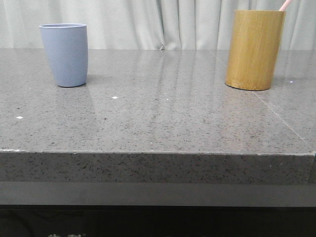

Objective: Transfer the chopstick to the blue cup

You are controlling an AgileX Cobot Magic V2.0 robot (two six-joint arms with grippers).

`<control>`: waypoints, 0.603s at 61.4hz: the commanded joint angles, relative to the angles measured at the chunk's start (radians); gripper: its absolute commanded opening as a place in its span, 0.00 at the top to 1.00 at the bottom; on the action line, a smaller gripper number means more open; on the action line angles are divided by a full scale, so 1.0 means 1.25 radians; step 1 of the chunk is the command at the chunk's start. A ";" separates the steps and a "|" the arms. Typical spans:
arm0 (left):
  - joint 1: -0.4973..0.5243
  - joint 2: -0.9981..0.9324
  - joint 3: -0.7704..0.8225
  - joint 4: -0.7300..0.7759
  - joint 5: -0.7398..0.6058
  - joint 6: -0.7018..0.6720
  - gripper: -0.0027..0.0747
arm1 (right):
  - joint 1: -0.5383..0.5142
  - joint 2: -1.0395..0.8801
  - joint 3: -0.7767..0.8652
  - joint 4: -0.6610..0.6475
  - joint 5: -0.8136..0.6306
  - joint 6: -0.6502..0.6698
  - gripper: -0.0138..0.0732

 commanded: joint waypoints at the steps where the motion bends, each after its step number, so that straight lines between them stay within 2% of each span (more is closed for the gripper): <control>1: -0.007 -0.018 0.009 -0.006 -0.071 0.001 0.99 | -0.005 -0.017 -0.002 0.001 -0.068 -0.001 0.98; 10: -0.007 -0.018 0.009 -0.006 -0.071 0.001 0.99 | -0.004 -0.017 -0.002 0.001 -0.090 -0.001 0.98; 25: -0.007 -0.018 0.001 -0.037 -0.155 -0.002 0.99 | -0.004 -0.017 -0.004 0.001 -0.157 -0.001 0.98; 31: -0.007 -0.016 -0.036 -0.061 -0.148 -0.002 0.99 | -0.004 -0.017 -0.037 0.002 -0.150 -0.001 0.98; 37: -0.007 -0.013 -0.105 -0.061 -0.085 -0.002 0.99 | -0.004 -0.017 -0.102 0.002 -0.095 -0.001 0.98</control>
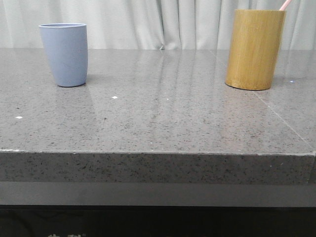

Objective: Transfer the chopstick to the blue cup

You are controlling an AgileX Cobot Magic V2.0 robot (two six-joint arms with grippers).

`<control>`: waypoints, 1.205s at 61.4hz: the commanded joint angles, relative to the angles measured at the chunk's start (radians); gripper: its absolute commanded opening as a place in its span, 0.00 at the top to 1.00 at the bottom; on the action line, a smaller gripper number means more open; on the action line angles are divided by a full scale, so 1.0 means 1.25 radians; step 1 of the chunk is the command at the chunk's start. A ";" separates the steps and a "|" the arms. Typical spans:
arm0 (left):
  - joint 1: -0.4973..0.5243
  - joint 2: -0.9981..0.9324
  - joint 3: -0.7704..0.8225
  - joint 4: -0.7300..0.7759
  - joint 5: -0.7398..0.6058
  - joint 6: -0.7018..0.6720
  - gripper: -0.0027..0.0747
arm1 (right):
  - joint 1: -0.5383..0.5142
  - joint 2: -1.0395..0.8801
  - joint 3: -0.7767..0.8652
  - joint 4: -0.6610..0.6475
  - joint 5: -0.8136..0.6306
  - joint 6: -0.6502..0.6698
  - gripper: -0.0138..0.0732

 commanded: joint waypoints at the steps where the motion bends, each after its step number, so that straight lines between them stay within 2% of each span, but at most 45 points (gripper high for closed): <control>1: -0.007 -0.010 -0.086 -0.011 -0.009 -0.002 0.99 | -0.004 -0.014 -0.086 0.002 -0.023 -0.001 0.98; 15: -0.007 0.090 -0.316 0.070 0.194 0.001 0.99 | -0.004 0.085 -0.307 -0.026 0.166 -0.001 0.98; 31: -0.007 0.304 -0.576 0.071 0.421 0.001 0.99 | -0.004 0.283 -0.545 -0.040 0.367 -0.001 0.98; 39: -0.007 0.407 -0.657 0.065 0.523 0.001 0.99 | -0.004 0.382 -0.630 -0.040 0.476 -0.001 0.98; 67: -0.007 0.603 -0.654 0.033 0.534 0.001 0.99 | -0.004 0.569 -0.644 -0.026 0.554 -0.001 0.97; 70: -0.007 0.618 -0.654 0.033 0.527 0.001 0.97 | -0.004 0.577 -0.644 -0.026 0.556 -0.001 0.94; 74: -0.007 0.632 -0.654 0.033 0.504 0.001 0.85 | -0.004 0.579 -0.644 -0.023 0.556 -0.001 0.80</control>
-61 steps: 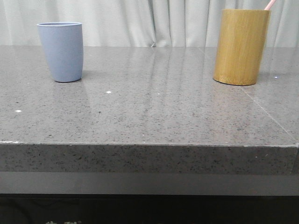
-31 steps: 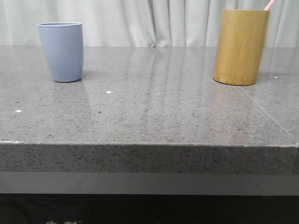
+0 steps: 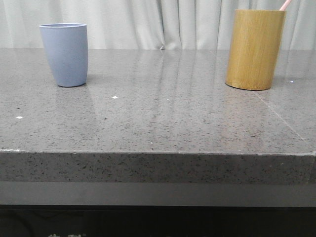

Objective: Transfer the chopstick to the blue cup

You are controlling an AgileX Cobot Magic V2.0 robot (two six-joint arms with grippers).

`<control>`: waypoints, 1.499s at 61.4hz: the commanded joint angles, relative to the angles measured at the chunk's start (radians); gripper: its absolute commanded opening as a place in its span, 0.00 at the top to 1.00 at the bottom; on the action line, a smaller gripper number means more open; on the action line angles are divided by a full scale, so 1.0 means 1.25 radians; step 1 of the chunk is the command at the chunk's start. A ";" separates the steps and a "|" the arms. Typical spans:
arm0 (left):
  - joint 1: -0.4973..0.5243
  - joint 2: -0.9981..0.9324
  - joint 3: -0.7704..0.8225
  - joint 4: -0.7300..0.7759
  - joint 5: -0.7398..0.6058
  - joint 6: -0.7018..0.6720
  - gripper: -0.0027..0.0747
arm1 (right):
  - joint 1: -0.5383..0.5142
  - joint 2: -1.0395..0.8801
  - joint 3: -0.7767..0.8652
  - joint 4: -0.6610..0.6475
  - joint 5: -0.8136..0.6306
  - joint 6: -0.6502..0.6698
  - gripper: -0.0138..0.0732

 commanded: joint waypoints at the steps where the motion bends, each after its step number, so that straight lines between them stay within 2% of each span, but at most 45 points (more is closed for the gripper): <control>1: -0.007 0.015 -0.022 -0.010 -0.081 0.001 0.80 | -0.004 0.006 -0.025 0.005 -0.045 -0.001 0.77; 6: -0.007 0.022 -0.024 -0.010 -0.103 0.001 0.58 | -0.004 0.006 -0.025 0.005 -0.046 -0.001 0.55; 10: -0.007 0.030 -0.024 -0.012 -0.127 0.001 0.36 | -0.004 0.006 -0.025 0.005 -0.046 -0.001 0.37; 12: -0.007 0.037 -0.025 -0.015 -0.134 0.001 0.28 | -0.004 0.006 -0.025 0.009 -0.045 -0.001 0.30; 16: -0.007 0.055 -0.038 -0.023 -0.134 0.001 0.22 | -0.004 0.006 -0.025 0.023 -0.044 -0.001 0.21; 25: -0.015 0.122 -0.108 -0.034 -0.088 0.002 0.25 | -0.004 0.006 -0.025 0.050 -0.036 -0.029 0.22; 39: -0.086 0.270 -0.264 -0.032 -0.017 0.025 0.30 | -0.004 0.006 -0.025 0.078 -0.027 -0.065 0.22; 48: -0.114 0.382 -0.385 -0.029 0.068 0.025 0.30 | -0.004 0.006 -0.025 0.078 -0.027 -0.065 0.22; 66: -0.116 0.596 -0.606 0.008 0.221 0.025 0.30 | -0.004 0.006 -0.025 0.079 -0.027 -0.065 0.22; 92: -0.112 0.830 -0.847 0.044 0.304 0.025 0.30 | -0.004 0.006 -0.025 0.079 -0.025 -0.065 0.22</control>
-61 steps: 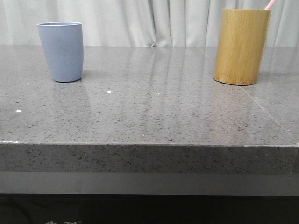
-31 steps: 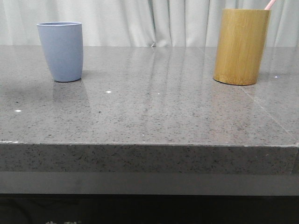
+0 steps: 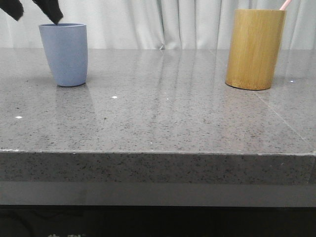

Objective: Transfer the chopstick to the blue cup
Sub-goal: 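Lower the left gripper into the light blue cup and grasp its rim, then lift the blue cup with the left gripper and set it beside the bamboo holder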

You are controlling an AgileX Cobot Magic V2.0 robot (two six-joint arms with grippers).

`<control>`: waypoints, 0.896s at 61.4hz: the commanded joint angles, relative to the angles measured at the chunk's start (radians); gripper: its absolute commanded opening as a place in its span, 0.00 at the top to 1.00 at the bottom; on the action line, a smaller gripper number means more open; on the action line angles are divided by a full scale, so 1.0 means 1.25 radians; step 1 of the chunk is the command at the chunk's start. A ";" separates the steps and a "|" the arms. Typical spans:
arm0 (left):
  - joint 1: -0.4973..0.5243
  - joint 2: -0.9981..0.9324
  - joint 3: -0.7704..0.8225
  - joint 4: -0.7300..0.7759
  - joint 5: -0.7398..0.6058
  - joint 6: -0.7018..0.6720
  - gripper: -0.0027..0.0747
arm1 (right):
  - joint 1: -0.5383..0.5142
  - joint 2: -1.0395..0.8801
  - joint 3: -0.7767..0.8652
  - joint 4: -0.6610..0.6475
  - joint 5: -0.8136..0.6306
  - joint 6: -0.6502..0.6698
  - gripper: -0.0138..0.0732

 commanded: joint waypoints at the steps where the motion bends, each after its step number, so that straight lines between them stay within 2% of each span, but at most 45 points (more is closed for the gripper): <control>1: -0.001 0.002 -0.070 0.000 -0.012 0.000 0.30 | -0.004 0.002 -0.025 0.006 -0.046 -0.007 0.22; 8: -0.001 0.044 -0.110 0.000 0.003 0.000 0.31 | -0.004 0.002 -0.025 0.006 -0.046 -0.007 0.22; 12: -0.001 0.063 -0.130 0.000 0.017 0.000 0.35 | -0.004 0.002 -0.025 0.006 -0.046 -0.007 0.22; 17: -0.001 0.080 -0.150 0.000 0.029 -0.002 0.44 | -0.004 0.002 -0.025 0.006 -0.046 -0.007 0.22; 31: -0.001 0.084 -0.157 0.000 0.047 -0.003 0.79 | -0.004 0.002 -0.025 0.006 -0.045 -0.007 0.22; 43: -0.003 0.084 -0.163 -0.006 0.074 -0.003 0.98 | -0.004 0.002 -0.025 0.006 -0.045 -0.007 0.22; 55: -0.028 0.084 -0.215 -0.019 0.099 -0.003 0.99 | -0.004 0.002 -0.025 0.006 -0.045 -0.007 0.22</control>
